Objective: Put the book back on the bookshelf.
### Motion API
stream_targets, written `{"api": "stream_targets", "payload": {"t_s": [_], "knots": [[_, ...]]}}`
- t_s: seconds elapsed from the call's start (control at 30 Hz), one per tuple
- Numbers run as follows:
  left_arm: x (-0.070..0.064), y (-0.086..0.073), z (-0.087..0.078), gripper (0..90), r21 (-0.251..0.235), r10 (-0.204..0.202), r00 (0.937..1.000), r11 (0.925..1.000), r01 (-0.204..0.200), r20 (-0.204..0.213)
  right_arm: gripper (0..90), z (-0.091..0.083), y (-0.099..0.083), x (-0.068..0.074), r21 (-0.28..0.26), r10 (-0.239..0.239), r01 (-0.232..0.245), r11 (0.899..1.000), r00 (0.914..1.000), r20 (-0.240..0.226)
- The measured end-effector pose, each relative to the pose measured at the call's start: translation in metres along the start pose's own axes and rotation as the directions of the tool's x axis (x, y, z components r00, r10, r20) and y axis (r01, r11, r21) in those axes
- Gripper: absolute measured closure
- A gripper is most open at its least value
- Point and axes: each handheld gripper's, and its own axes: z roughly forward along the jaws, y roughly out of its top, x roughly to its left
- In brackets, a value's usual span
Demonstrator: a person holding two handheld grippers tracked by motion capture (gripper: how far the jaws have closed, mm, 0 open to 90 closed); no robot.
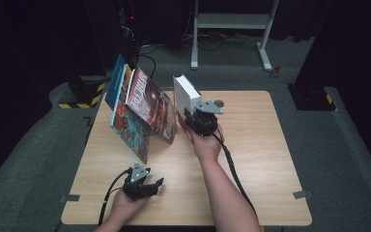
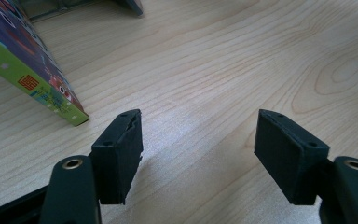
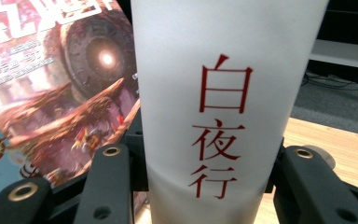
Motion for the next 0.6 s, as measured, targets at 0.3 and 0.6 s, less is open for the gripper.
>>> {"api": "stream_targets", "payload": {"t_s": [0.3, 0.6], "knots": [[0.000, 0.000, 0.000, 32.6, 0.002, -0.001, 1.0000, 1.0000, 0.001, 0.003, 54.5, 0.014, 0.005, 0.000, -0.003, 0.002, -0.002, 1.000, 0.9998, 0.018], [0.000, 0.000, -0.001, 32.7, 0.002, -0.004, 1.0000, 1.0000, 0.004, 0.003, 54.5, 0.032, 0.007, -0.001, -0.004, 0.017, -0.016, 1.000, 0.9995, 0.025]]}}
